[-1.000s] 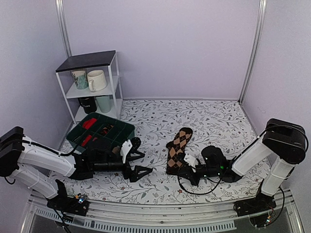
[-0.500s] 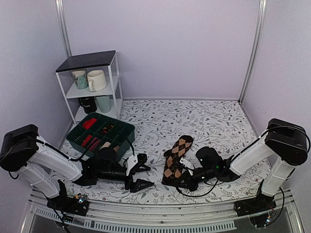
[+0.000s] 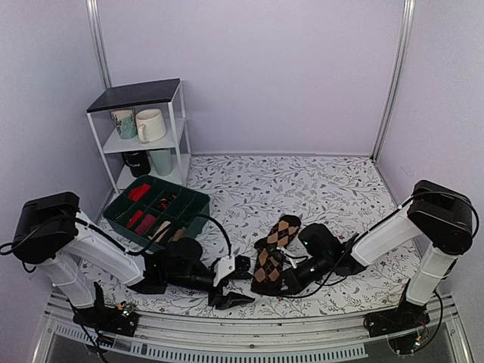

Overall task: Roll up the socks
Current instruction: Move to the center of the board, then roll the sock at the center of the board.

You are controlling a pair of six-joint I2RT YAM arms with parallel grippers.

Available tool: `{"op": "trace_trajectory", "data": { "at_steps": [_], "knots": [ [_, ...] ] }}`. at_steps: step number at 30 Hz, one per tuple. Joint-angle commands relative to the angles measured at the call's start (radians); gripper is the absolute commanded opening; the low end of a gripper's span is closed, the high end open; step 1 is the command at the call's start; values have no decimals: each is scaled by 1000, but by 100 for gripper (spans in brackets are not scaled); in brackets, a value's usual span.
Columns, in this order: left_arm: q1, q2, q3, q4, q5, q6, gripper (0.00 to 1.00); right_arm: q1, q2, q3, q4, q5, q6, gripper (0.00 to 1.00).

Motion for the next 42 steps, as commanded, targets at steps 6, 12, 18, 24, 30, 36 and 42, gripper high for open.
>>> {"op": "trace_trajectory", "data": {
  "at_steps": [6,12,18,24,30,36,42],
  "knots": [
    [-34,131,58,31,-24,31,66,-9,50,-4,-72,-12,100,0],
    [-36,184,78,69,-68,35,64,-9,46,-4,-72,-11,99,0],
    [-38,223,69,164,-145,34,64,-9,46,-7,-72,-13,99,0],
    [-37,280,112,155,-149,32,53,-10,48,-8,-70,-14,99,0],
    [-38,291,115,159,-146,21,41,-9,58,-11,-58,-20,103,0],
    [-38,313,131,134,-127,3,25,-9,58,-18,-42,-23,104,0],
    [-38,335,137,123,-111,-35,3,-10,55,-18,-28,-28,102,0]
  ]
}}
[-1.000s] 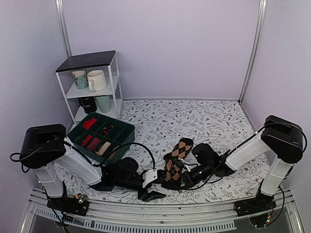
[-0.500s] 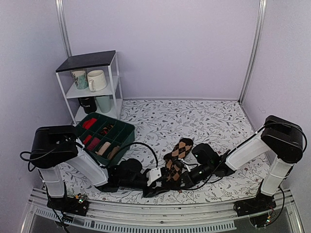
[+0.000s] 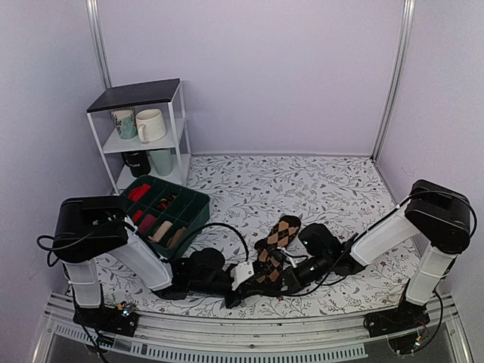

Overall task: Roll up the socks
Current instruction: Roll the sock at the center of the board.

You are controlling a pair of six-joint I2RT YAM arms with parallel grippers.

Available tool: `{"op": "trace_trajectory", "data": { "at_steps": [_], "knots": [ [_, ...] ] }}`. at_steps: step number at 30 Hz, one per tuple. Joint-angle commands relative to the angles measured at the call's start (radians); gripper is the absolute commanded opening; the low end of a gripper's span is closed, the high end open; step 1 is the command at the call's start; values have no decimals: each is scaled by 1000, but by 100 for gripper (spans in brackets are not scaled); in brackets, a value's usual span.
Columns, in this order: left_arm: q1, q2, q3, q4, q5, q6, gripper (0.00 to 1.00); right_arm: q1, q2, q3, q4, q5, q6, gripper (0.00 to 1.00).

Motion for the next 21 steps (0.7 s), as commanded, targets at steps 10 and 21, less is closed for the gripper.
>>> {"op": "trace_trajectory", "data": {
  "at_steps": [10,21],
  "knots": [
    [-11,8,-35,-36,14,-142,0,6,-152,-54,-9,86,-74,18],
    [-10,23,-32,-85,60,-232,0,53,-501,-337,268,366,-438,38]
  ]
}}
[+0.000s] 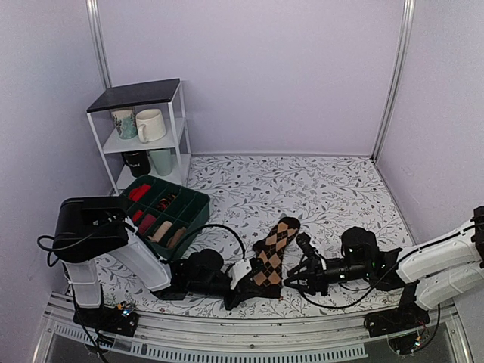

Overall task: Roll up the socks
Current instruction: Roll the sock at the center of the board.

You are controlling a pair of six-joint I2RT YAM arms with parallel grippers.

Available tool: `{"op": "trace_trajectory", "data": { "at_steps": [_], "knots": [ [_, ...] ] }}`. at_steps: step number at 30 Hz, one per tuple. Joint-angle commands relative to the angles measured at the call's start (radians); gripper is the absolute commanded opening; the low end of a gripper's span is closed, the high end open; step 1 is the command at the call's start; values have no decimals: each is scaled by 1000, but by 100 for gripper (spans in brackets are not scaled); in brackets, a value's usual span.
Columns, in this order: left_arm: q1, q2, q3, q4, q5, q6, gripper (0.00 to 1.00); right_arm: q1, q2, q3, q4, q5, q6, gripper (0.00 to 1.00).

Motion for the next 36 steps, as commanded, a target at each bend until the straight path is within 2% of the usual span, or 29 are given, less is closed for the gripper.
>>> {"op": "trace_trajectory", "data": {
  "at_steps": [1,12,19,23,27,31,36],
  "knots": [
    [-10,19,-13,-96,33,-39,0,13,-5,-56,108,117,-201,38],
    [-6,19,-6,-112,42,-43,0,107,263,22,201,177,-385,42],
    [-4,19,-11,-112,47,-44,0,135,305,34,250,229,-447,46],
    [-4,19,-9,-113,49,-43,0,135,341,71,207,167,-471,48],
    [-1,19,-14,-110,46,-45,0,153,391,107,146,143,-469,45],
    [1,20,-17,-110,52,-44,0,158,425,136,98,153,-454,35],
    [2,20,-23,-108,47,-45,0,157,428,130,68,168,-413,28]
  ]
}}
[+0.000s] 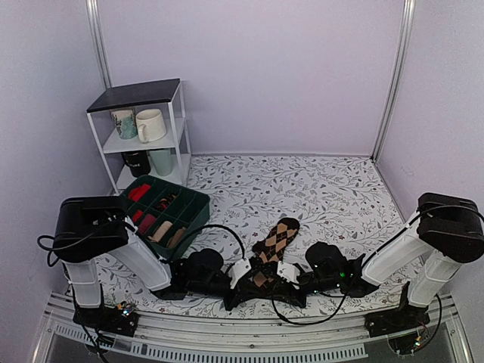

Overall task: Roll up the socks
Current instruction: Roll the sock at the center of the board.

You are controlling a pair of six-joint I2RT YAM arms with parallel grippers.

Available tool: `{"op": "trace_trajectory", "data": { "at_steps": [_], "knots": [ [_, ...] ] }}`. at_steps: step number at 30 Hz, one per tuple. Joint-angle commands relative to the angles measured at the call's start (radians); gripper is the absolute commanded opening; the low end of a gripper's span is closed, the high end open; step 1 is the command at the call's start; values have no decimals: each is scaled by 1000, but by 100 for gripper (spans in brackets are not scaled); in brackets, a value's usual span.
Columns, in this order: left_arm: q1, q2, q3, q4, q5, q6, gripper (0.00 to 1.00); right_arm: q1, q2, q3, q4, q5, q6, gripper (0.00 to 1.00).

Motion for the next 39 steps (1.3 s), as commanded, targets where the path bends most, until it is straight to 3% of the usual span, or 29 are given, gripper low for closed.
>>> {"op": "trace_trajectory", "data": {
  "at_steps": [1,5,8,11,13,17,19,26,31,35,39],
  "knots": [
    [-1,20,-25,-100,18,3,0,9,29,11,-88,3,44,24],
    [-1,20,-26,-91,8,3,0,8,40,11,-123,-9,87,4],
    [-2,10,-28,-83,-5,9,2,10,60,21,-143,3,132,0],
    [-4,-26,-31,-82,-24,39,12,9,59,18,-153,9,187,0],
    [-12,-89,-47,-71,-69,65,25,3,53,16,-159,-7,224,0],
    [-68,-227,-92,-72,-235,179,45,-45,54,23,-185,-103,296,0],
    [-95,-269,-100,-92,-289,238,50,-85,73,38,-207,-170,345,0],
    [-170,-225,-98,-149,-331,315,41,-195,193,115,-310,-443,586,0],
    [-216,-135,-61,-154,-396,324,36,-237,212,113,-308,-540,688,0],
    [-242,-94,-75,-38,-545,370,40,-240,219,118,-319,-580,690,0],
    [-265,-103,-122,119,-597,467,43,-243,232,118,-317,-599,697,0]
  ]
}}
